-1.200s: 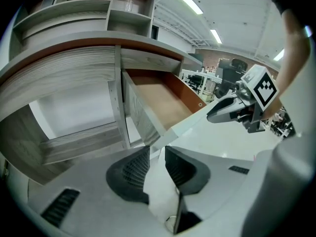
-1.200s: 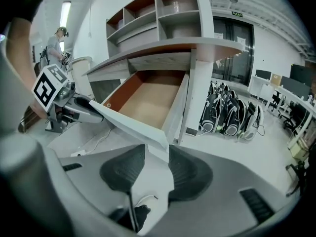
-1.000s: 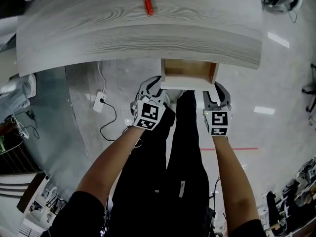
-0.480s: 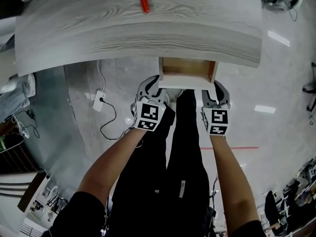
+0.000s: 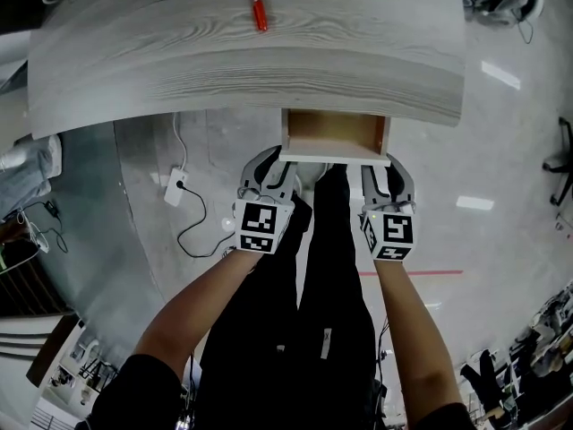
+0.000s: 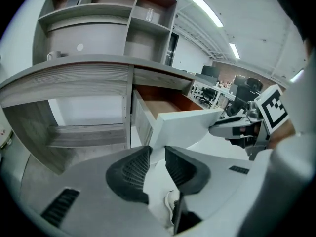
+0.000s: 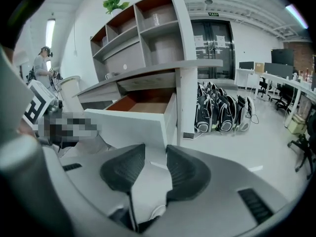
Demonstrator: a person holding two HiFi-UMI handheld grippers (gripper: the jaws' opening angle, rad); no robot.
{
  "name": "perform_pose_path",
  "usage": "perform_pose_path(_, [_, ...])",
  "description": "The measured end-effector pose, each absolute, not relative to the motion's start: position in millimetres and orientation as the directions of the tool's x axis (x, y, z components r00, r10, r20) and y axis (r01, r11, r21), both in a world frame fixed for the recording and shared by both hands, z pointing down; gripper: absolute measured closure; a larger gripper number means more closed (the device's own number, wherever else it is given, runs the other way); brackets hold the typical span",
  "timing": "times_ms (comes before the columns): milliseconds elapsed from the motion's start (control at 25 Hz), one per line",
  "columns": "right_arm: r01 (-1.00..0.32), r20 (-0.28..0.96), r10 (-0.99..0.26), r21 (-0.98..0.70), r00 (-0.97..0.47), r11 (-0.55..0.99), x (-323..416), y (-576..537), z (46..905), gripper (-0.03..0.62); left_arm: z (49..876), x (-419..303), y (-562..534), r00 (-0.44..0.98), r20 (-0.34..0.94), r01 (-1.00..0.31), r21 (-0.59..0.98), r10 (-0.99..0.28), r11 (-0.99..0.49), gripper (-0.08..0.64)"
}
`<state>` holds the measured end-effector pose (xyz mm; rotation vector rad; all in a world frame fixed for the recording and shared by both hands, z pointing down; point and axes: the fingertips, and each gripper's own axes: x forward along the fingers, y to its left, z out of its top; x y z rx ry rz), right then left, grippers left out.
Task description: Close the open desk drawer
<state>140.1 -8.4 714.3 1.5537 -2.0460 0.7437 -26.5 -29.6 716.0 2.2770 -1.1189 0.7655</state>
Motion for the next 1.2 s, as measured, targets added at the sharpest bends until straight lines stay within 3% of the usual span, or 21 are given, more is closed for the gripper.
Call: perform_pose_path(1200, [-0.946, 0.589, -0.741, -0.172, -0.321, 0.273, 152, -101, 704, 0.442, 705, -17, -120, 0.481, 0.613, -0.857, 0.176, -0.627, -0.485, 0.451])
